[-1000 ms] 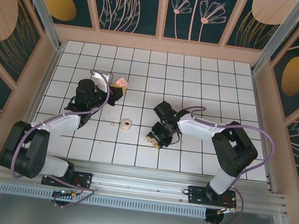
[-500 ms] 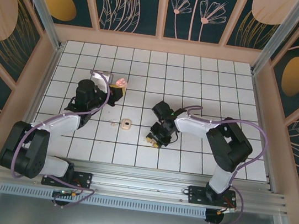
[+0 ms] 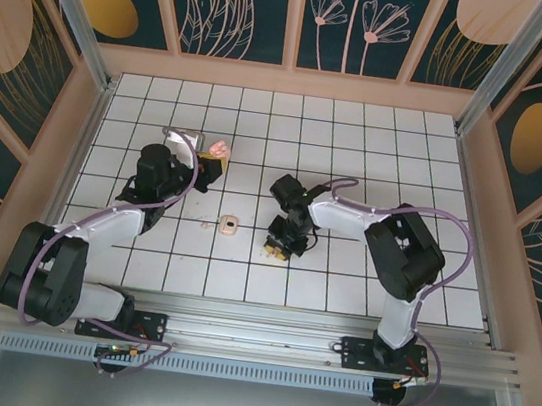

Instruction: Insert the wireless bluetooth earbuds into the charging case

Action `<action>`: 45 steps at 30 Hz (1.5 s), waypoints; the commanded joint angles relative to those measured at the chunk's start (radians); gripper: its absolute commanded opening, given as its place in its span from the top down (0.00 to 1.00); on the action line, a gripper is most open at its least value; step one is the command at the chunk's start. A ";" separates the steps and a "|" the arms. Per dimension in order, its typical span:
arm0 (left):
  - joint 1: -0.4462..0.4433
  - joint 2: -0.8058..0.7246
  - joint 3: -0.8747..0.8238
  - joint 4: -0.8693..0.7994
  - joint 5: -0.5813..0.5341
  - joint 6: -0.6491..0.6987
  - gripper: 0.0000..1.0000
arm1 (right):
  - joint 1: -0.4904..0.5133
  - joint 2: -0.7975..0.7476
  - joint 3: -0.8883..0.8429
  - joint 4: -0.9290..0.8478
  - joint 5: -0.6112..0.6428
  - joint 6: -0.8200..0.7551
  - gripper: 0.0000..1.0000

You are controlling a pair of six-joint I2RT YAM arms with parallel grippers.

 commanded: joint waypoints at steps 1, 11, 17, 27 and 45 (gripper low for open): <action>-0.003 -0.029 -0.004 -0.009 -0.010 0.023 0.89 | -0.008 0.036 0.039 -0.111 0.038 -0.094 0.77; -0.003 -0.039 -0.011 -0.015 -0.015 0.025 0.89 | -0.023 0.054 0.072 -0.132 0.044 -0.133 0.72; -0.002 -0.043 -0.011 -0.019 -0.019 0.028 0.89 | -0.023 0.052 0.061 -0.100 0.028 -0.123 0.71; -0.002 -0.050 -0.017 -0.019 -0.018 0.025 0.89 | -0.014 0.043 0.053 -0.003 -0.027 -0.098 0.71; -0.002 -0.063 -0.025 -0.024 -0.023 0.029 0.89 | 0.003 0.006 0.137 -0.177 0.073 -0.139 0.65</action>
